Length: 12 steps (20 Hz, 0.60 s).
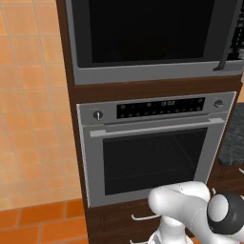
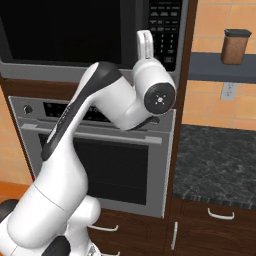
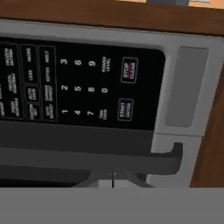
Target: Open the microwave, place the bowl with waffle inside the microwave, then close the microwave door and turn it on.
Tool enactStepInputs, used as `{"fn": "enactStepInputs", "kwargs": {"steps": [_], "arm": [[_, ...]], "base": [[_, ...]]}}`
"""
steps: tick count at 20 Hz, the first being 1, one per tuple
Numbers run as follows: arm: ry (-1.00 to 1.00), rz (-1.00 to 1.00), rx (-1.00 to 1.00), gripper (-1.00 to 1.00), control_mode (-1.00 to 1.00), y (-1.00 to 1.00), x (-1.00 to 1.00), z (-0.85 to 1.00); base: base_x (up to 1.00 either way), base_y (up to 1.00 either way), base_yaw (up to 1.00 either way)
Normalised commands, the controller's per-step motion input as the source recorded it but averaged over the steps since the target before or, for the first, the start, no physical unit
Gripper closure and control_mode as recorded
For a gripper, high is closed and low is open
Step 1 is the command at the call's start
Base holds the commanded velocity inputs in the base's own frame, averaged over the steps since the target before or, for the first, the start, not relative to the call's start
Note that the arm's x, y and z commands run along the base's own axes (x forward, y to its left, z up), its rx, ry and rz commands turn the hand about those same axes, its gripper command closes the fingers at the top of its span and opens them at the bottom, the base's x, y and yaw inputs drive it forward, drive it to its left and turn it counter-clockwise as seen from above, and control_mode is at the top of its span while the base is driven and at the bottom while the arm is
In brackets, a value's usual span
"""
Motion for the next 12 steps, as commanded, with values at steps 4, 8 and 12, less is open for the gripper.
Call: {"fn": "enactStepInputs", "kwargs": {"steps": [4,8,12], "arm": [[0.0,-0.06,0.15,1.0,-1.0,-0.14,0.53,-0.03],[0.0,-0.06,0.14,1.0,-1.0,-0.22,0.52,-0.05],[0.0,-0.05,0.12,1.0,-1.0,-0.1,0.46,-0.16]], "base": [[0.0,0.0,0.0],[0.0,0.0,0.0],[0.0,0.0,0.0]]}}
